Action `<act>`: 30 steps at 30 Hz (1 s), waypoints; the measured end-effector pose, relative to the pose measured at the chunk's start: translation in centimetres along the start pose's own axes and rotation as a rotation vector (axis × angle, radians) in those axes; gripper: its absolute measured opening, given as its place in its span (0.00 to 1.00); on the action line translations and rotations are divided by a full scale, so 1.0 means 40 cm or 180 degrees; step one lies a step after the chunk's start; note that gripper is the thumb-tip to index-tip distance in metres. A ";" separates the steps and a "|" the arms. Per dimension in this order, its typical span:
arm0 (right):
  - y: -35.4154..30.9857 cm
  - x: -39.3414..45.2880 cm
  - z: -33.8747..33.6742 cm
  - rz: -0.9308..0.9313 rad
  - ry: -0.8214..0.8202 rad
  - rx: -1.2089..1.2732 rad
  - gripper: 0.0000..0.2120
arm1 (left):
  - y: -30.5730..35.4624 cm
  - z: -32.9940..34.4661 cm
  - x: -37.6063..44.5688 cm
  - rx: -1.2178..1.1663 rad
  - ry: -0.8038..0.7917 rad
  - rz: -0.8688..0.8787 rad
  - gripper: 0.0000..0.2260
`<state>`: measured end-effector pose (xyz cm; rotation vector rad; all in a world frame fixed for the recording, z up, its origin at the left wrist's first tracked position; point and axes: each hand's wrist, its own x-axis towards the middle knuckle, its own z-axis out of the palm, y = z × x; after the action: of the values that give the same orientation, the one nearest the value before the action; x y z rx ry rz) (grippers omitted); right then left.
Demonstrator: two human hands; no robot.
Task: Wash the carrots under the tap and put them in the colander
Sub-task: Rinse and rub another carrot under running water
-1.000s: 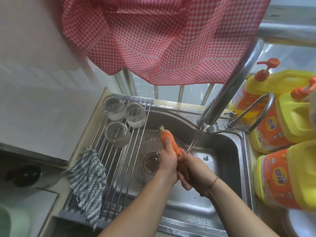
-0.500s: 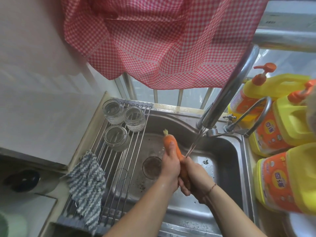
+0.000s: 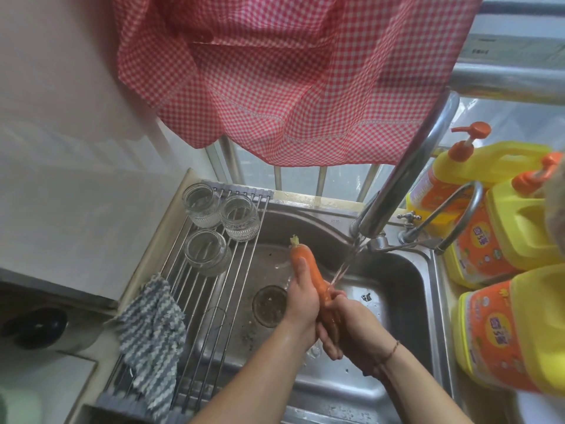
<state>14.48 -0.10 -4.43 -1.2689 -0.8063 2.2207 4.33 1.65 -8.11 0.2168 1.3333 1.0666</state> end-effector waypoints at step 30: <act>-0.004 0.000 0.031 -0.0022 0.0893 -0.0758 0.23 | 0.021 0.014 -0.005 -0.0322 0.0218 0.0031 0.17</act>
<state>13.41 -0.30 -3.81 -1.6415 -0.9802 1.9235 4.41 2.19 -7.24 0.1124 1.3366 1.1554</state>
